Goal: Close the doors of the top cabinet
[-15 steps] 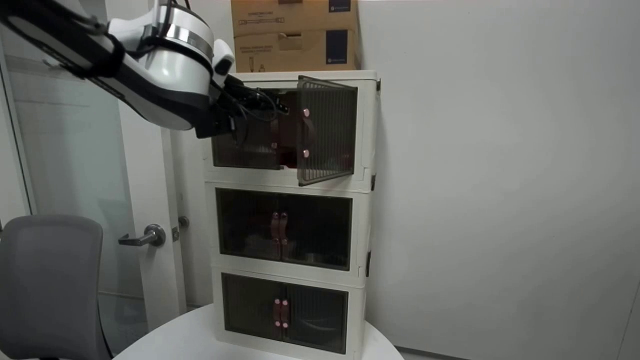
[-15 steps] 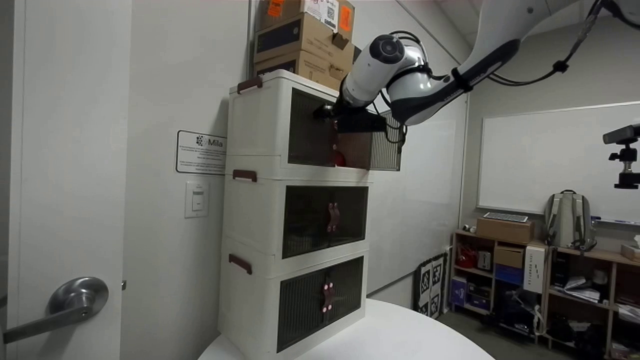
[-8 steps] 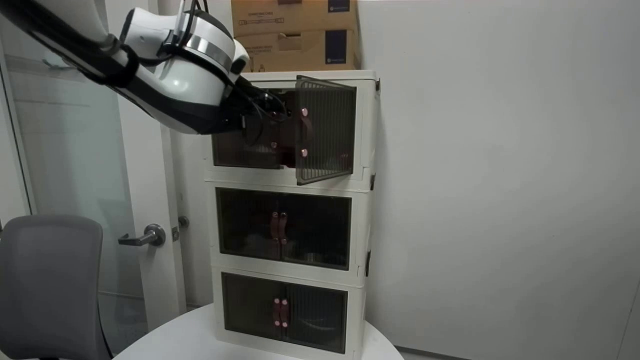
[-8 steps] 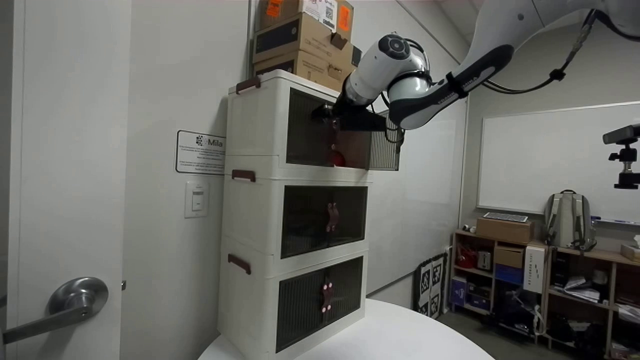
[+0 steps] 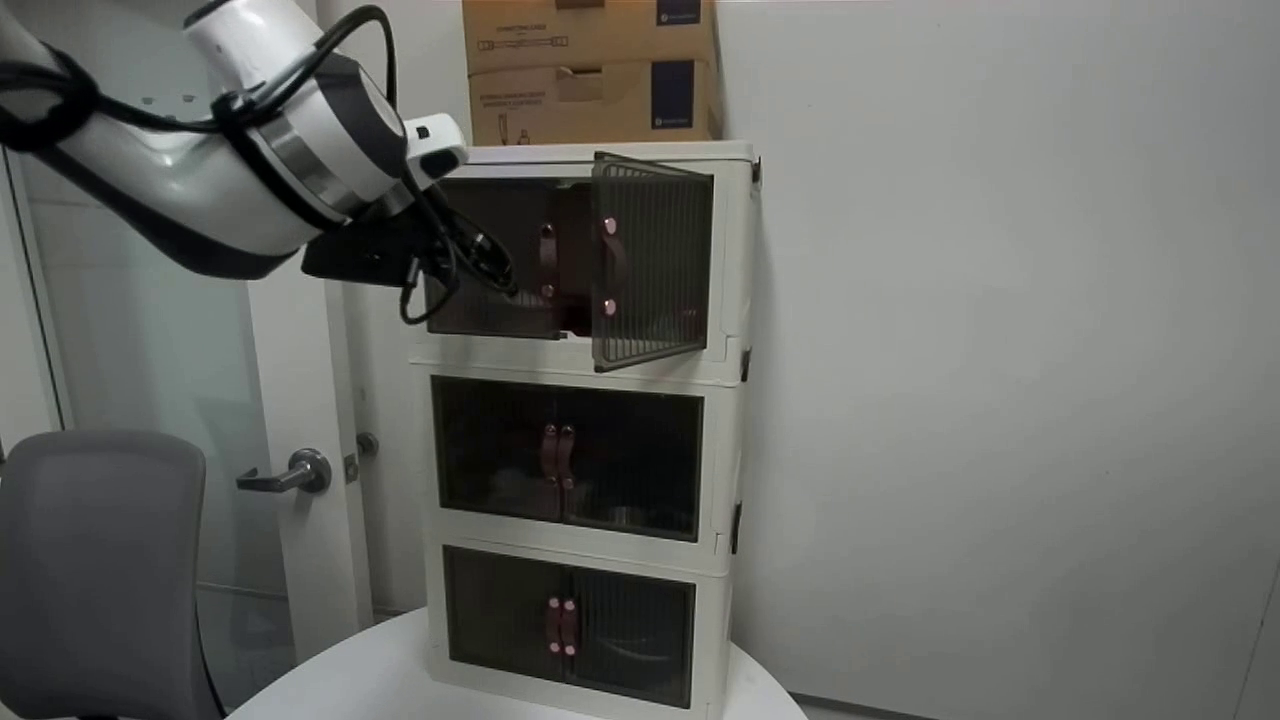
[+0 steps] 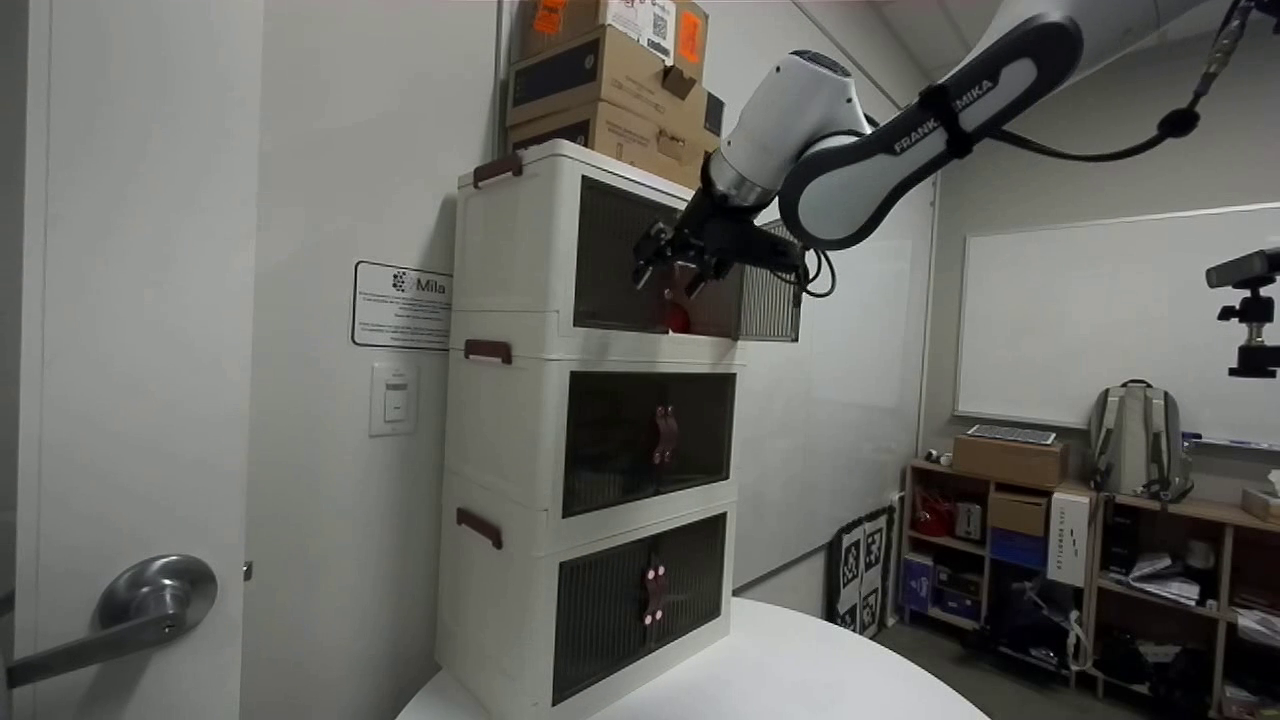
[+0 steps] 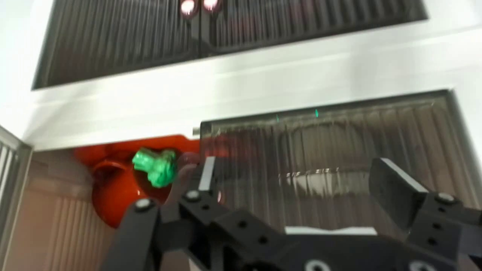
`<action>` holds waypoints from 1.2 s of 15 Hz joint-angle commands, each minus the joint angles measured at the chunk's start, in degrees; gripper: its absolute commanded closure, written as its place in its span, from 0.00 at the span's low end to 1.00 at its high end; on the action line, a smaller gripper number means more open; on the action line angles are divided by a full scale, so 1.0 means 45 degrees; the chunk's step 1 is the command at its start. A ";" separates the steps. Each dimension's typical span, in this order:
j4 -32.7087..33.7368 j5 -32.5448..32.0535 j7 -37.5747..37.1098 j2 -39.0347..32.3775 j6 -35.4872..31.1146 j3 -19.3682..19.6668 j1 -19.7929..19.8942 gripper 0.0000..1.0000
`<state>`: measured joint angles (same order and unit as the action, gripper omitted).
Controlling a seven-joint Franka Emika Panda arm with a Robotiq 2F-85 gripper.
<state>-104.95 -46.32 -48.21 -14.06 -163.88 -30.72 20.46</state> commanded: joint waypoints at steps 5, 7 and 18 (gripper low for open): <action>-0.0504 0.7673 0.6158 0.1594 0.5769 -0.6788 0.6277 0.00; 0.0014 0.9723 0.8106 0.2381 0.7817 -0.7218 0.7270 0.00; 0.3292 0.9902 1.3514 0.4951 1.6202 0.3147 0.0253 0.00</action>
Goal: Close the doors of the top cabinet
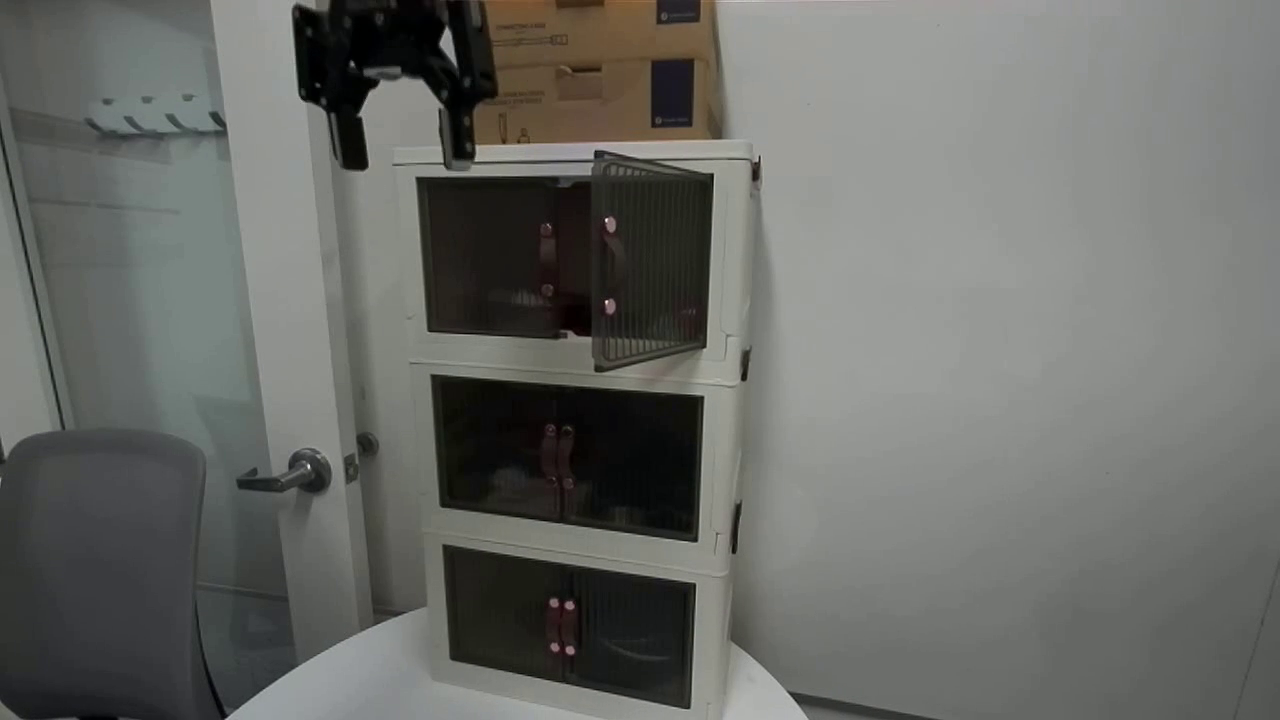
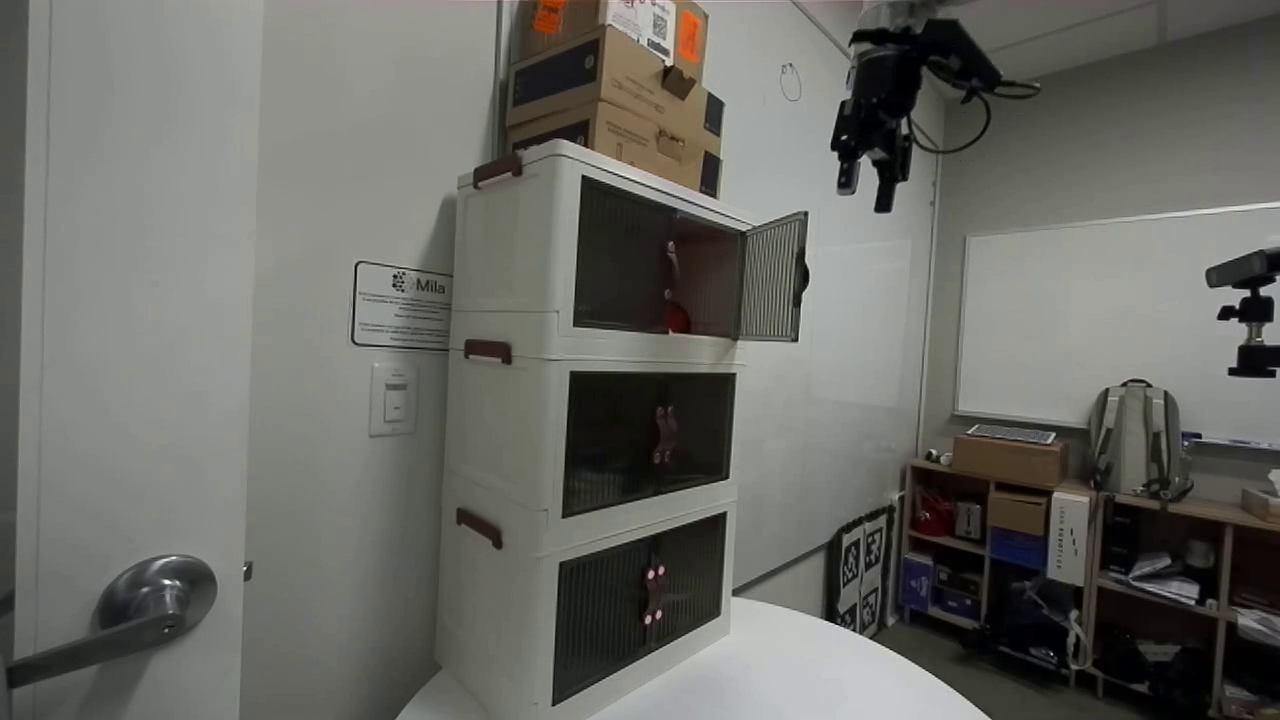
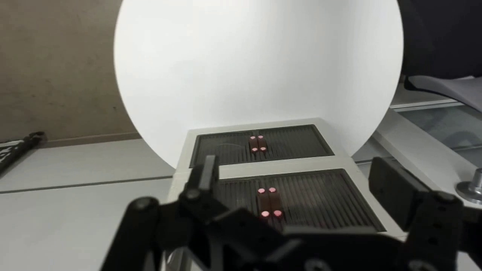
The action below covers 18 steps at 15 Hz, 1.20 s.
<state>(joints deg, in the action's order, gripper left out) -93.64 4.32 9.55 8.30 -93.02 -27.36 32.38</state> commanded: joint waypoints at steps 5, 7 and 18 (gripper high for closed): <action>0.0934 -0.3325 0.0963 -0.0321 -0.1764 0.4837 -0.4768 0.00; 0.0995 -0.3066 0.1398 -0.0655 -0.2507 0.5437 -0.5256 0.00; 0.2864 0.0303 0.5613 -0.3538 -0.3470 0.6704 -0.5630 0.00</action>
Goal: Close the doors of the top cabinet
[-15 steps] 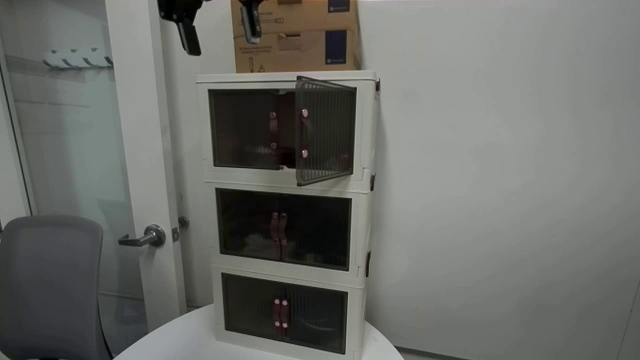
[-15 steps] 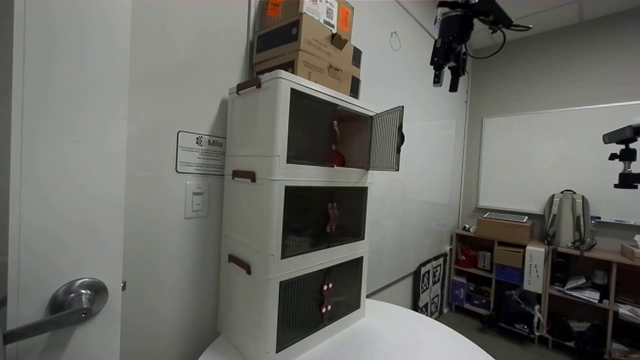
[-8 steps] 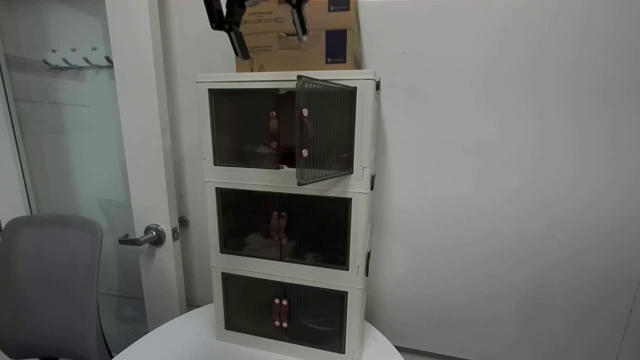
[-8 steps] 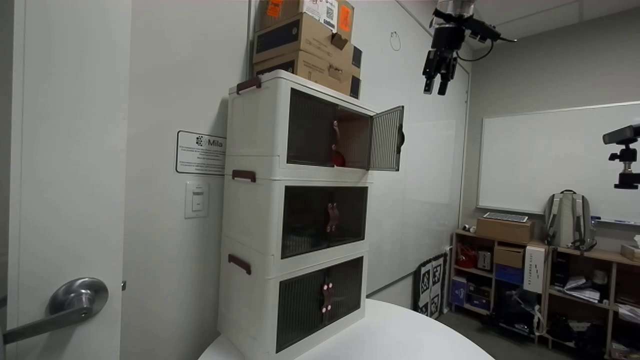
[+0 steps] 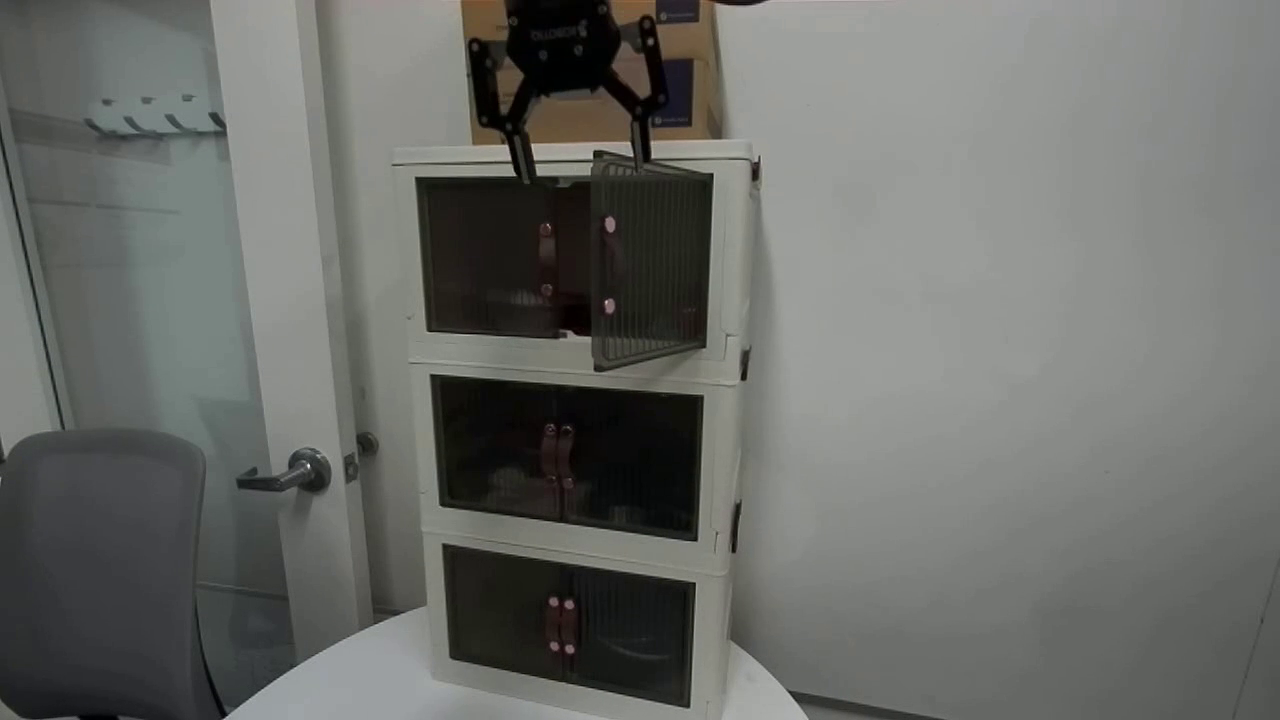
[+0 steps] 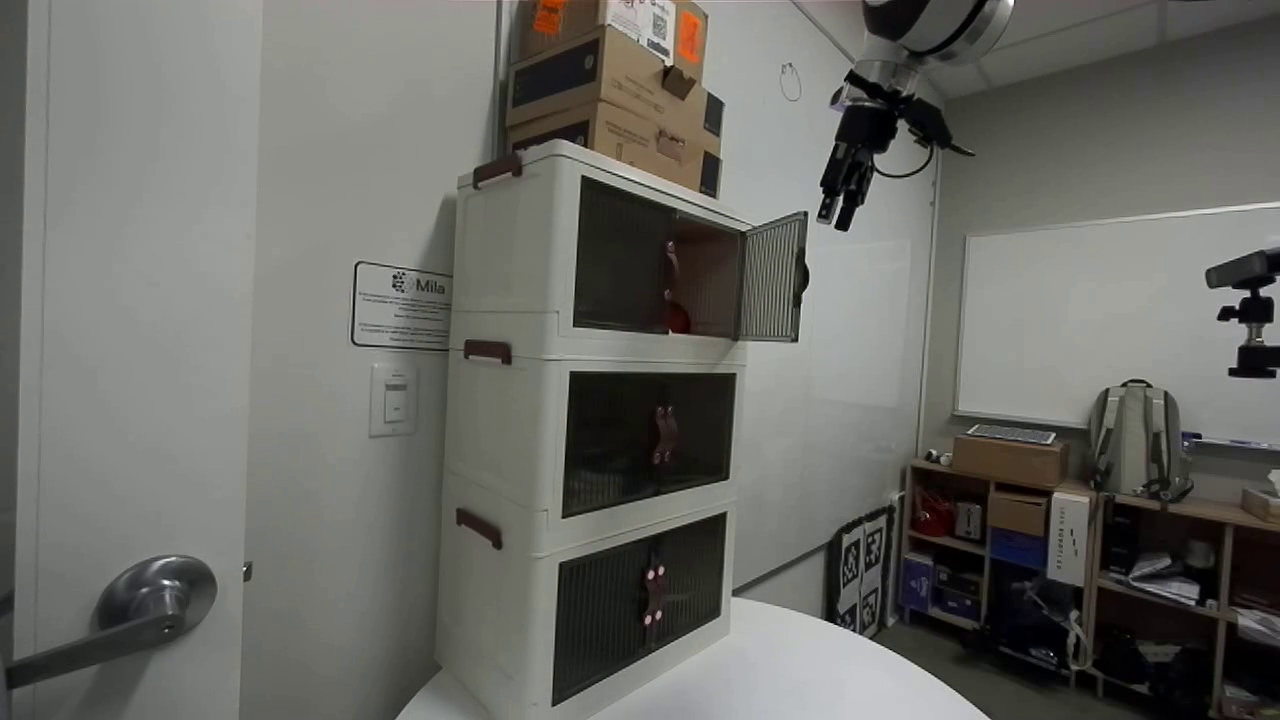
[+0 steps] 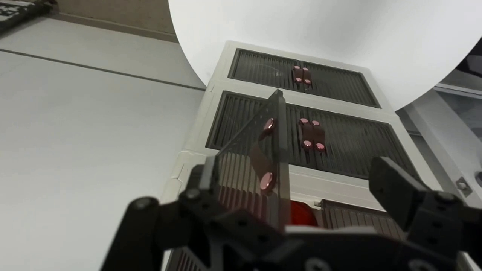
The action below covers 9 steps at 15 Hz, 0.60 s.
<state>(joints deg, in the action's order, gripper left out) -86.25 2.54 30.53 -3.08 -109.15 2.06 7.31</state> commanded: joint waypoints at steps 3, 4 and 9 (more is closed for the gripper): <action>0.1741 0.0737 0.1320 -0.1649 -0.0189 0.0000 -0.0080 0.00; 0.1805 0.0648 0.1391 -0.1785 -0.0406 -0.0081 -0.0121 0.00; 0.1417 0.0815 0.2039 -0.1946 -0.1835 -0.0746 -0.0345 0.00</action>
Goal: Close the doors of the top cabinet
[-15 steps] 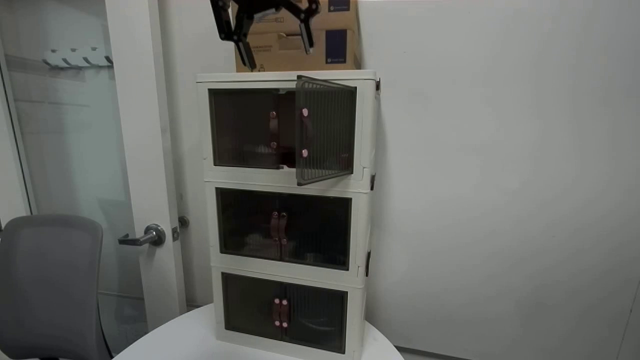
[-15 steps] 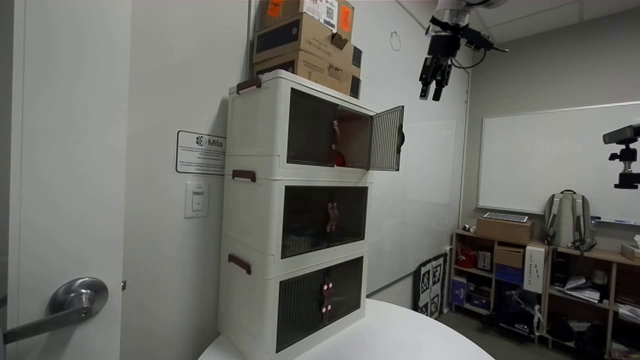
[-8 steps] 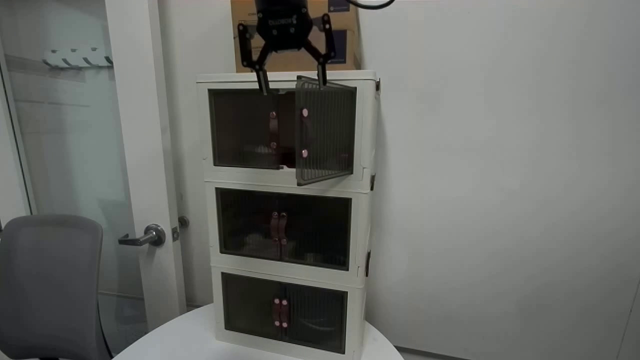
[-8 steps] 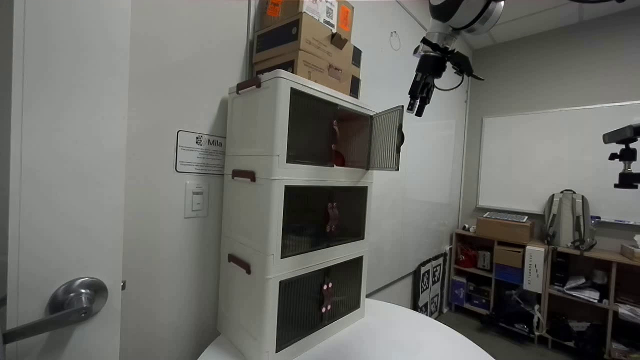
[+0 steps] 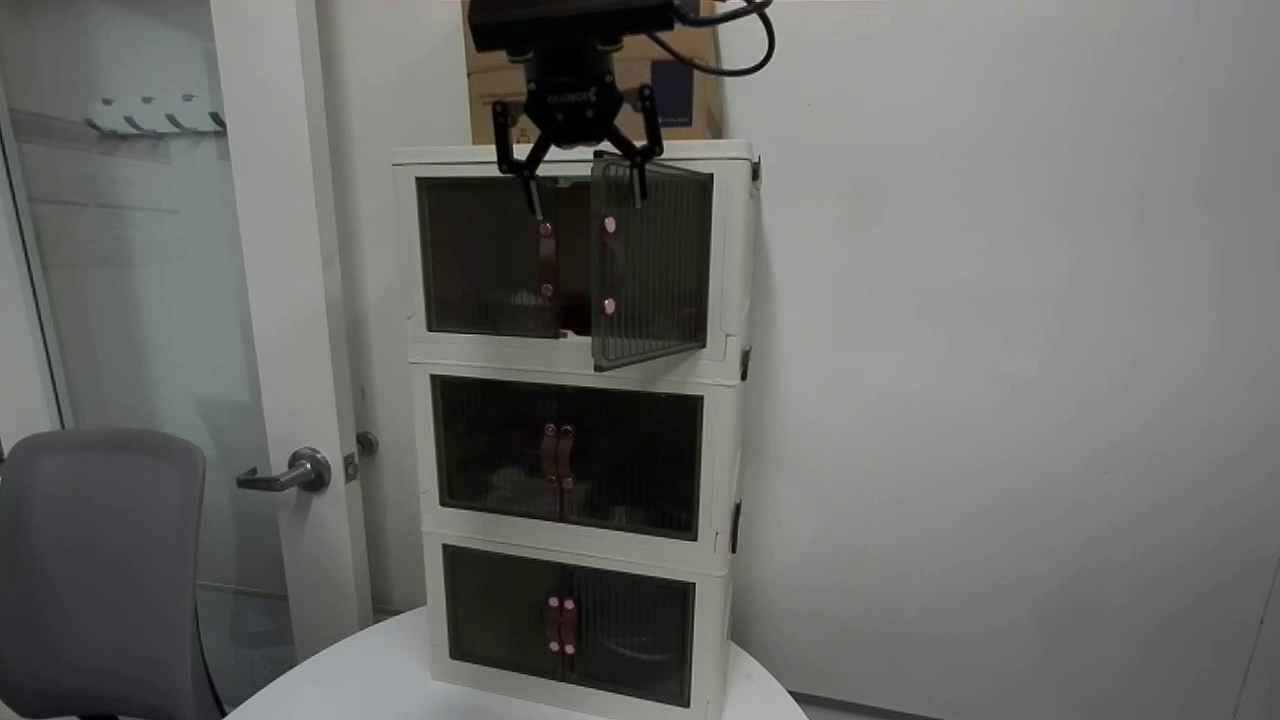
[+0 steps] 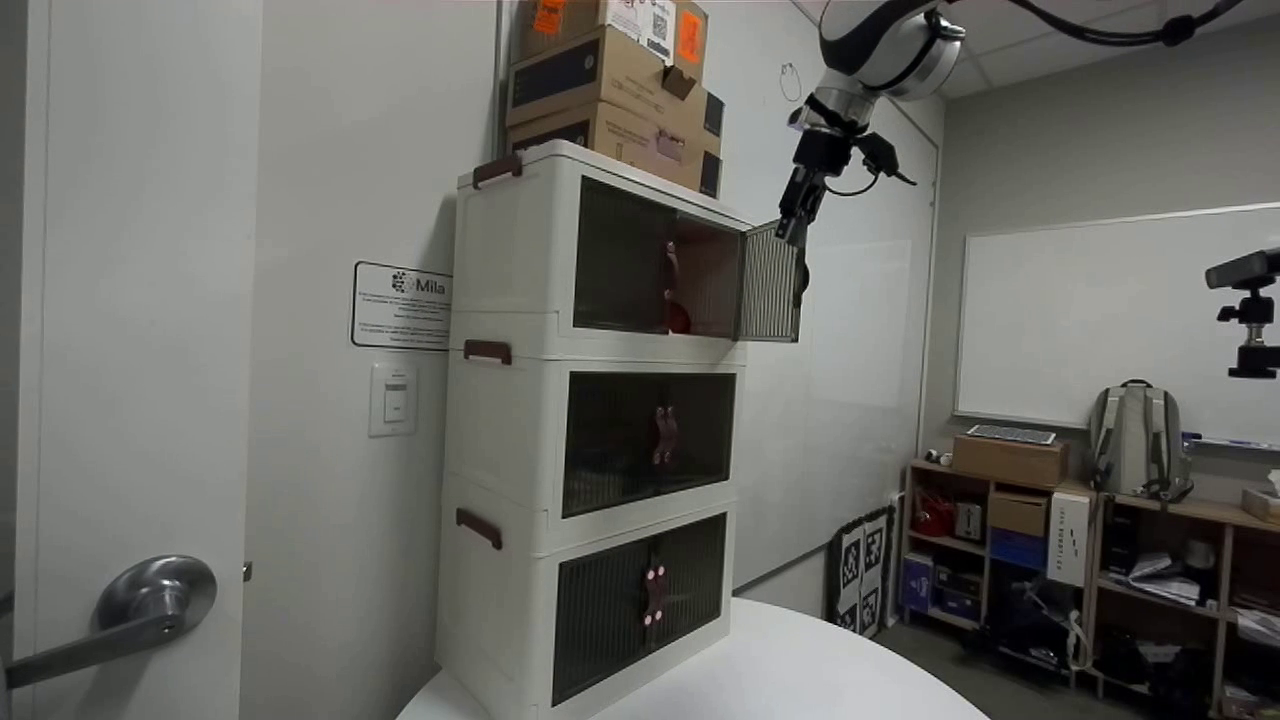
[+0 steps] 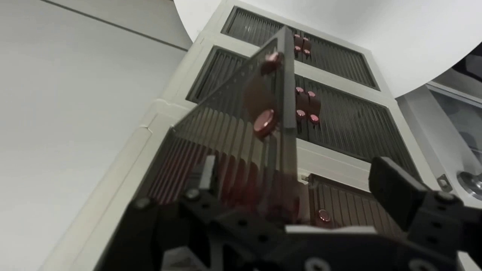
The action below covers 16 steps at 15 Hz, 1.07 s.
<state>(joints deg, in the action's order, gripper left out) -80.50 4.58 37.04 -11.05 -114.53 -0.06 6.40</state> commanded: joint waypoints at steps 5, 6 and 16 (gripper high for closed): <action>-0.0233 0.0762 0.0867 -0.0073 -0.1990 -0.0944 -0.0258 0.00; -0.0350 0.0768 0.0795 -0.0038 -0.2397 -0.1038 -0.0279 0.00; -0.1940 0.0613 0.0004 -0.0187 -0.7815 -0.1275 -0.0526 0.00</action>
<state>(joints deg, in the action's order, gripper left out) -87.06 6.33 38.16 -11.91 -144.71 -6.19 4.85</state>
